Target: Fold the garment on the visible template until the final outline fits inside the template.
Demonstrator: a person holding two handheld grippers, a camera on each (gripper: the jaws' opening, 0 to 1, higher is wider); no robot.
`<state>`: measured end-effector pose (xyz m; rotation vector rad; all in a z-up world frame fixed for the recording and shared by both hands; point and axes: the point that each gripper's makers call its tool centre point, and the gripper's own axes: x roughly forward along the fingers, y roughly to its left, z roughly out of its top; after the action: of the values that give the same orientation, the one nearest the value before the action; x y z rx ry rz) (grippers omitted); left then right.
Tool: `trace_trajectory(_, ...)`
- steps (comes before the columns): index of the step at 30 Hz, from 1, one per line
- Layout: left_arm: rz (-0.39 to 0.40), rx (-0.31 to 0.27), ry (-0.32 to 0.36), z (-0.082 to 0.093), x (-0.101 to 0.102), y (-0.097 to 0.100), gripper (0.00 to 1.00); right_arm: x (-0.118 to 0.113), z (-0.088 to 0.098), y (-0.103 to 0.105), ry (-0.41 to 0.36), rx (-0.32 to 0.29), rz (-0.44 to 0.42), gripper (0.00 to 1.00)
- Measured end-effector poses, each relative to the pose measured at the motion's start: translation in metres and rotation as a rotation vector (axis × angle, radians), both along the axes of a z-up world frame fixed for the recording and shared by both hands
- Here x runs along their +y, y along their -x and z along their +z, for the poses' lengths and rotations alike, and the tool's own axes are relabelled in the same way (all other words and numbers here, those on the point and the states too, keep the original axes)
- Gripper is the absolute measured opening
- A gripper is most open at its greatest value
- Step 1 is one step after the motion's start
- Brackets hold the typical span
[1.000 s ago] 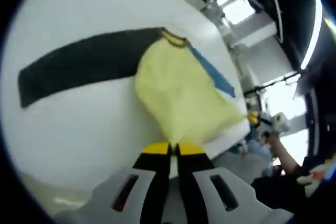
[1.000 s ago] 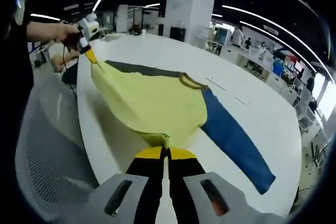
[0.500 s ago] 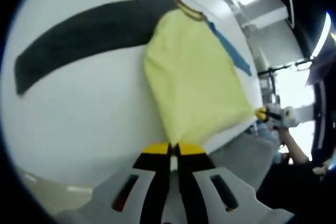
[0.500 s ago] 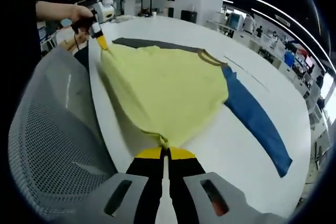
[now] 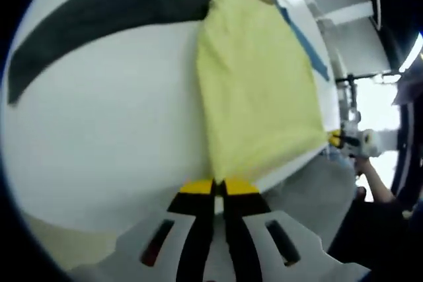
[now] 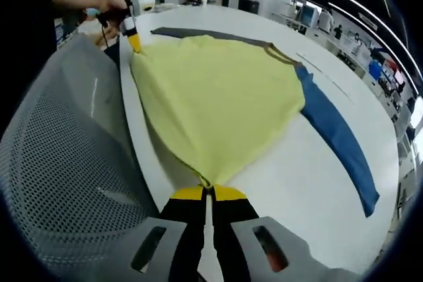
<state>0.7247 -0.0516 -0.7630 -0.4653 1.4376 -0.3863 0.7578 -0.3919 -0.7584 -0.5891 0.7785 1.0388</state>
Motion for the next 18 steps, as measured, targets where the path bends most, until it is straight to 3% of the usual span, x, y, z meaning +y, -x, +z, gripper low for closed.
trace_trajectory(9,-0.015,0.026,-0.020,-0.009,0.009,-0.002,0.00,-0.001,-0.010,0.005,0.021,0.018,0.017,0.03)
trace_trajectory(13,-0.018,-0.004,-0.002,-0.007,0.010,-0.004,0.00,-0.001,-0.011,0.005,0.020,0.021,0.012,0.03)
trace_trajectory(18,-0.088,-0.063,0.045,0.000,0.008,0.000,0.03,-0.002,-0.010,0.005,0.020,0.021,0.010,0.03)
